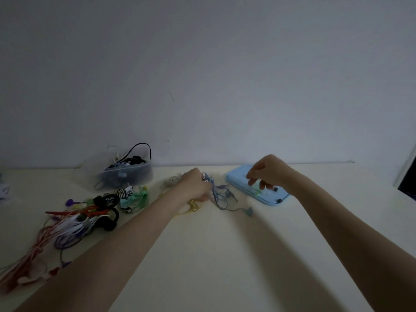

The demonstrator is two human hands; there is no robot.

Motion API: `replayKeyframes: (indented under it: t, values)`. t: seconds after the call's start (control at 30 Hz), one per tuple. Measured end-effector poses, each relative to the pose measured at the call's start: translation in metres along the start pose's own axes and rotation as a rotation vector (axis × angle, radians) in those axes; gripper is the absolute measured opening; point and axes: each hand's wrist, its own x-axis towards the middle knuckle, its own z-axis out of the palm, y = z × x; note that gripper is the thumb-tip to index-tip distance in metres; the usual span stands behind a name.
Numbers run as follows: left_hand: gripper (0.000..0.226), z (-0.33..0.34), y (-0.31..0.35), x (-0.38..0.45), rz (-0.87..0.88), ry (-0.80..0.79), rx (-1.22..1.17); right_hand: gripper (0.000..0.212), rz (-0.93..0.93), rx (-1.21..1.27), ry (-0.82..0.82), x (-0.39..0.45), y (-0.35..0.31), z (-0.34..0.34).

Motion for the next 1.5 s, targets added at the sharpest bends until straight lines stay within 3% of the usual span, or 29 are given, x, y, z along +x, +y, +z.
replayKeyframes:
  t: [0.03, 0.1, 0.2, 0.27, 0.4, 0.53, 0.87, 1.07, 1.23, 1.3, 1.43, 1.5]
  values:
    - [0.006, -0.004, 0.001, 0.000, 0.029, 0.017, 0.144, 0.015, -0.025, -0.069, 0.051, 0.003, 0.001, -0.004]
    - [0.017, -0.011, 0.004, 0.000, 0.119, 0.162, 0.439, 0.016, -0.055, -0.231, 0.090, 0.008, 0.004, -0.007]
    - [0.026, -0.011, 0.010, -0.009, 0.351, 0.286, 0.444, 0.016, -0.069, -0.372, 0.109, 0.014, 0.011, -0.002]
    - [0.027, -0.003, 0.018, -0.017, 0.518, 0.237, 0.390, 0.016, -0.083, -0.410, 0.115, 0.015, 0.015, 0.003]
    - [0.026, 0.026, 0.024, -0.027, 0.770, -0.032, 0.475, 0.015, -0.048, -0.450, 0.072, 0.013, 0.019, 0.005]
    - [0.025, 0.044, 0.013, -0.023, 0.760, -0.246, 0.548, 0.013, -0.051, -0.434, -0.043, 0.004, 0.015, 0.003]
    - [0.015, 0.043, -0.002, -0.006, 0.697, -0.090, 0.431, 0.015, -0.100, -0.363, 0.136, 0.011, 0.022, -0.003]
    - [0.015, 0.045, -0.006, -0.001, 0.691, -0.092, 0.341, 0.014, -0.070, -0.488, 0.016, 0.009, 0.030, 0.004]
    - [0.005, 0.045, -0.013, 0.007, 0.478, -0.065, -0.118, 0.019, -0.062, -0.463, 0.119, 0.011, 0.034, 0.008]
    - [0.011, 0.045, -0.017, 0.009, 0.419, -0.055, -0.298, 0.018, -0.066, -0.429, 0.151, 0.012, 0.035, 0.011]
    - [0.017, 0.042, -0.021, 0.010, 0.394, -0.069, -0.446, 0.014, -0.124, -0.384, 0.247, 0.008, 0.030, 0.007]
    - [0.018, 0.041, -0.022, 0.010, 0.388, -0.072, -0.471, 0.009, -0.167, -0.240, 0.279, 0.007, 0.021, 0.007]
